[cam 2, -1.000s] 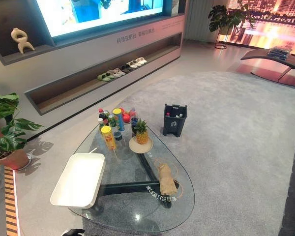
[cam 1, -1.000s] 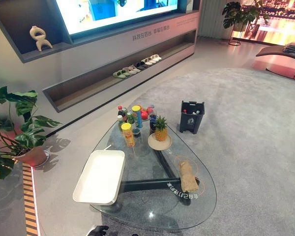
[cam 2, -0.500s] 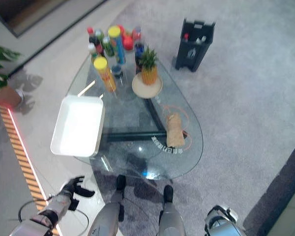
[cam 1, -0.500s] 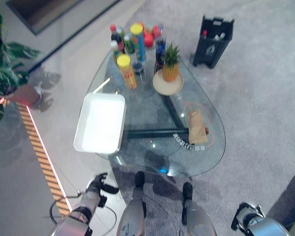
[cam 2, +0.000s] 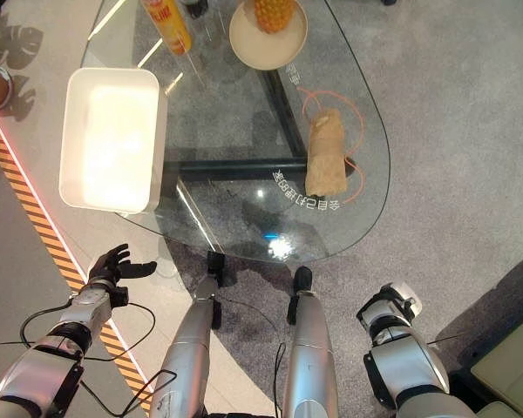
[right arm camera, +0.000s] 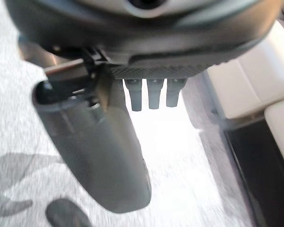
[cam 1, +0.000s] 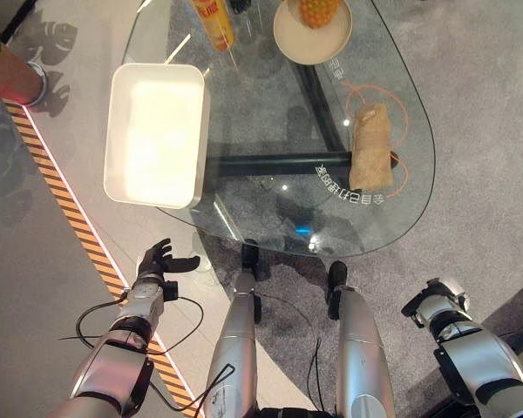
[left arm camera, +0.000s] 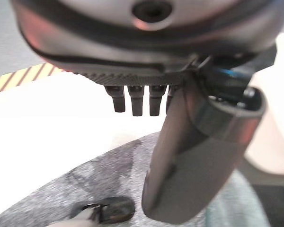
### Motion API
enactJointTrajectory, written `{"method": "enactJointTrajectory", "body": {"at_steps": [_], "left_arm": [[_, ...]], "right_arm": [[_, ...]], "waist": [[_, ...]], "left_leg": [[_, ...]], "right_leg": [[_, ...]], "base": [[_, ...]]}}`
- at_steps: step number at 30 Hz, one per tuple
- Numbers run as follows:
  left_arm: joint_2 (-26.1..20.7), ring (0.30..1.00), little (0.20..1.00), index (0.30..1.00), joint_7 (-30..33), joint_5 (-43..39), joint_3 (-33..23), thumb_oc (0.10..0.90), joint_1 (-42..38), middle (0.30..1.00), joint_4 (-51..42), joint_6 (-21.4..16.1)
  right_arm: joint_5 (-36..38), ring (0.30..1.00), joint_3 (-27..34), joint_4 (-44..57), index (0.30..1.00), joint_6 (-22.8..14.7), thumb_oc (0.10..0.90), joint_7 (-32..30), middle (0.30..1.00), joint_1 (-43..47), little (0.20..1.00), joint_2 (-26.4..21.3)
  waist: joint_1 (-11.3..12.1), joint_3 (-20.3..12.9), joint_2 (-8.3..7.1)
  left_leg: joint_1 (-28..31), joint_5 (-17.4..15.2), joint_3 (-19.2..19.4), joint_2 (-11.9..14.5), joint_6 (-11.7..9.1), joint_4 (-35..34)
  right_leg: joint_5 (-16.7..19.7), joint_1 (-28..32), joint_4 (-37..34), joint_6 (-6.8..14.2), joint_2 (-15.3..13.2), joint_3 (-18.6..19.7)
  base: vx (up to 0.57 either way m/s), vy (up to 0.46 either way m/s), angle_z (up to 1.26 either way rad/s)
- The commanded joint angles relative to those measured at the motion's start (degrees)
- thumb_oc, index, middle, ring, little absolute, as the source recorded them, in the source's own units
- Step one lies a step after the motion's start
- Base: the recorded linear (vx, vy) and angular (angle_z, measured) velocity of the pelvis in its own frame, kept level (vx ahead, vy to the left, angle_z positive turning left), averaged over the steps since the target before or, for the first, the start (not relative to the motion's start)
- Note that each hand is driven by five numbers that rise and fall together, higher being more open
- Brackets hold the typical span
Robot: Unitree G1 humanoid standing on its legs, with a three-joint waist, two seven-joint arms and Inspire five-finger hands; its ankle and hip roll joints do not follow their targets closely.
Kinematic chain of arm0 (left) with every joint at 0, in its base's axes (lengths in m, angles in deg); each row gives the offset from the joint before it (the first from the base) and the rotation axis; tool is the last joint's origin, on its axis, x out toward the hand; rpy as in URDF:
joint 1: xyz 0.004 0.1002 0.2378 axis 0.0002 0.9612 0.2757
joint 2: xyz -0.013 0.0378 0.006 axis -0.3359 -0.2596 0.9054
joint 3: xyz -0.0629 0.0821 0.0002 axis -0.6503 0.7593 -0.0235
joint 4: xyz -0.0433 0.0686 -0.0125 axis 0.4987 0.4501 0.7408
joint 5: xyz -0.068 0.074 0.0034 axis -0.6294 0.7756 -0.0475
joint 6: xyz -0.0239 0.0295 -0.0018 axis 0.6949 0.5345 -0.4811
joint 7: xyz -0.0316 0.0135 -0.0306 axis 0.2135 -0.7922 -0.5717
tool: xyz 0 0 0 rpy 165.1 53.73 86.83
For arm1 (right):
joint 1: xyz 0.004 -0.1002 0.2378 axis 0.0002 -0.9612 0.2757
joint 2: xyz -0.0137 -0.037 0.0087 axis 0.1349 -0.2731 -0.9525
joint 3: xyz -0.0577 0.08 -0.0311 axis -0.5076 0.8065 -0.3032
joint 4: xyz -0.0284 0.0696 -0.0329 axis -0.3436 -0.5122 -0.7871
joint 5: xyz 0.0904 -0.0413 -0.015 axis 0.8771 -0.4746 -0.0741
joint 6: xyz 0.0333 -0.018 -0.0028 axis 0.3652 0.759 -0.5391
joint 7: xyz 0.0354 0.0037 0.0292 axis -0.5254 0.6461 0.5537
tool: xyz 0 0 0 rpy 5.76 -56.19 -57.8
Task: Wipe the table with a cloth and put it in the basket.
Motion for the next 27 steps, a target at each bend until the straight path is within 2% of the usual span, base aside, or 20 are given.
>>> {"method": "enactJointTrajectory", "body": {"at_steps": [1,3,11,15,18,21,23,26,27], "left_arm": [[-3.48,0.9,0.9,0.9,2.27,-1.89,-3.09,0.8,-0.48,0.9,0.68,-0.26],[-3.52,0.9,0.9,0.9,2.08,-2.2,-3.02,0.8,-0.62,0.9,0.63,-0.37],[-3.7,0.9,0.9,0.9,1.61,-3.27,-3.0,0.8,-0.62,0.9,1.26,0.13],[-3.8,0.9,0.9,0.9,1.3,-3.89,-3.16,0.8,-0.3,0.9,1.64,0.4],[-3.47,0.9,0.9,0.9,1.58,-3.98,-3.28,0.8,0.99,0.9,1.08,0.11],[-2.86,0.9,0.9,0.9,2.3,-4.26,-3.03,0.8,1.69,0.9,0.42,-0.61],[-2.64,0.9,0.9,0.9,2.88,-4.69,-3.07,0.8,2.11,0.9,-0.37,-0.92],[-1.85,0.9,0.9,0.9,3.97,-5.17,-2.89,0.8,2.31,0.9,-1.81,-1.18],[-1.67,0.9,0.9,0.9,4.15,-5.46,-2.71,0.8,2.28,0.9,-2.06,-1.25]], "right_arm": [[2.13,0.9,0.42,-1.69,0.9,0.74,0.8,-2.51,0.9,-2.3,0.9,-4.97],[2.71,0.9,0.52,-1.72,0.9,0.12,0.8,-3.03,0.9,-2.29,0.9,-5.13],[9.71,0.9,2.84,-1.42,0.9,-6.81,0.8,-7.46,0.9,-2.15,0.9,-6.35],[20.22,0.9,5.08,-0.31,0.9,-14.07,0.8,-8.64,0.9,-1.09,0.9,-7.38],[29.96,0.9,8.36,3.85,0.9,-23.63,0.8,-11.07,0.9,-1.02,0.9,-7.23],[36.31,0.9,9.56,8.23,0.9,-29.73,0.8,-11.65,0.9,-0.28,0.9,-6.52],[39.55,0.9,10.41,14.32,0.9,-32.33,0.8,-12.25,0.9,-0.34,0.9,-5.6],[39.62,0.9,9.9,25.45,0.9,-36.4,0.8,-17.48,0.9,-0.03,0.9,-3.8],[38.72,0.9,9.51,28.35,0.9,-36.44,0.8,-19.36,0.9,0.37,0.9,-3.45]], "waist": [[-0.09,-0.25,-2.21],[-0.1,-0.25,-2.17],[0.21,-0.25,-1.96],[0.27,-0.25,-2.04],[0.1,-0.25,-2.27],[-0.08,-0.25,-2.48],[-0.39,-0.25,-2.74],[-0.89,-0.25,-2.92],[-1.01,-0.25,-2.88]], "left_leg": [[-2.38,-9.77,4.53,-4.3,5.6,11.13],[-2.98,-10.31,4.61,-4.18,5.63,12.02],[-5.03,-11.46,4.36,-3.89,5.42,14.35],[-5.03,-11.4,4.1,-4.13,5.25,13.82],[-5.16,-11.49,3.89,-4.1,5.07,13.78],[-5.18,-11.27,3.88,-4.08,4.96,13.15],[-5.16,-11.03,3.9,-4.16,4.9,12.43],[-4.92,-10.31,3.94,-4.45,4.73,10.79],[-4.96,-10.17,4.05,-4.49,4.68,10.48]], "right_leg": [[7.5,-0.78,-8.47,-0.06,3.02,1.33],[6.97,-1.39,-7.45,-0.21,3.11,1.3],[5.52,-3.43,-4.07,-0.59,2.95,0.46],[5.65,-3.43,-4.96,-0.82,3.21,0.2],[5.91,-3.52,-5.37,-0.79,3.5,0.36],[6.16,-3.45,-6.24,-0.77,3.69,0.47],[6.39,-3.56,-6.94,-0.82,3.87,0.53],[6.91,-3.52,-8.32,-0.85,4.04,0.46],[6.96,-3.57,-8.56,-0.84,4.03,0.43]], "base": [[0.0,0.0,0.0],[0.0,0.0,0.0],[0.03,-0.007,-0.01],[0.03,-0.001,0.01],[0.03,0.0,0.0],[0.0,0.0,0.0],[-0.01,0.029,-0.04],[-0.03,0.034,-0.05],[-0.04,0.039,-0.01]]}}
